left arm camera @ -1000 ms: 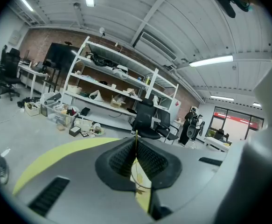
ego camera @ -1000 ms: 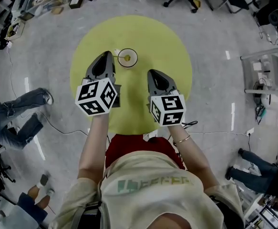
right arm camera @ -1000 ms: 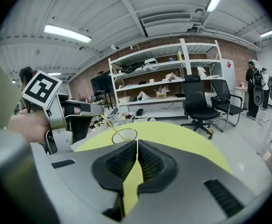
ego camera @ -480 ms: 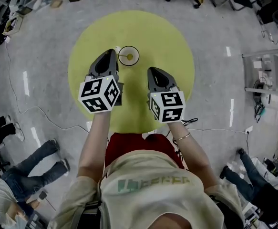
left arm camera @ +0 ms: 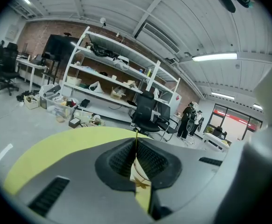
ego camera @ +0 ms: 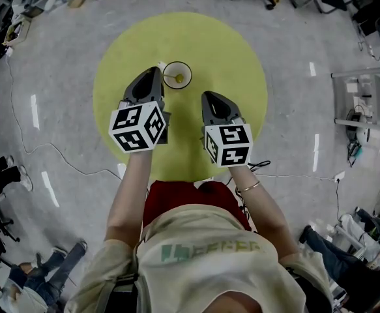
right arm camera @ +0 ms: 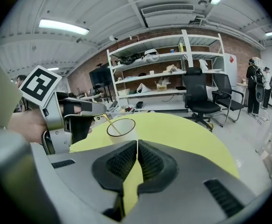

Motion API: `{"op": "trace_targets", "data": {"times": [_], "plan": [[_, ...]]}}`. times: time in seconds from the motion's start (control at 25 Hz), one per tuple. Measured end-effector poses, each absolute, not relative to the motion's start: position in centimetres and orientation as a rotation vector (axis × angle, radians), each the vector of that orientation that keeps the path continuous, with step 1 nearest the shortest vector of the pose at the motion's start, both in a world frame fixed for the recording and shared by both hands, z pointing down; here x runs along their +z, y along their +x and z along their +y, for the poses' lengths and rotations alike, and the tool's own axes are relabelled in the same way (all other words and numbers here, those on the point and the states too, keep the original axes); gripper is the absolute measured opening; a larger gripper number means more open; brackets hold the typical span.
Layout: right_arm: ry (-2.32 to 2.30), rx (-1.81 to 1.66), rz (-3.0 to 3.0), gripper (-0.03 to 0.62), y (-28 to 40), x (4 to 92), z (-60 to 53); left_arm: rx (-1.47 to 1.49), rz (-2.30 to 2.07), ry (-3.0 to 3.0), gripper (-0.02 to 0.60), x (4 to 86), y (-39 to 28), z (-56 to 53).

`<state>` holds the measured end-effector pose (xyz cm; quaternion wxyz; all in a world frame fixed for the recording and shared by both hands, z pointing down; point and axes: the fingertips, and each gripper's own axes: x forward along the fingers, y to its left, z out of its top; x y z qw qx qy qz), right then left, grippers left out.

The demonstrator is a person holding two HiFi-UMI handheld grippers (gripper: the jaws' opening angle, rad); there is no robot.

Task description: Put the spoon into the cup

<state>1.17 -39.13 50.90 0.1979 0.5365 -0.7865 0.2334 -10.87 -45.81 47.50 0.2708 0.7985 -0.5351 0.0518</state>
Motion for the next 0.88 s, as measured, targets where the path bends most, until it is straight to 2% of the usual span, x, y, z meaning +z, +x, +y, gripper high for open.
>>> {"op": "trace_targets", "data": {"times": [0.88], "plan": [[1.495, 0.669, -2.18, 0.037, 1.46, 51.55, -38.99, 0.129, -1.415, 2.139, 0.028, 48.38, -10.62, -46.63]]}}
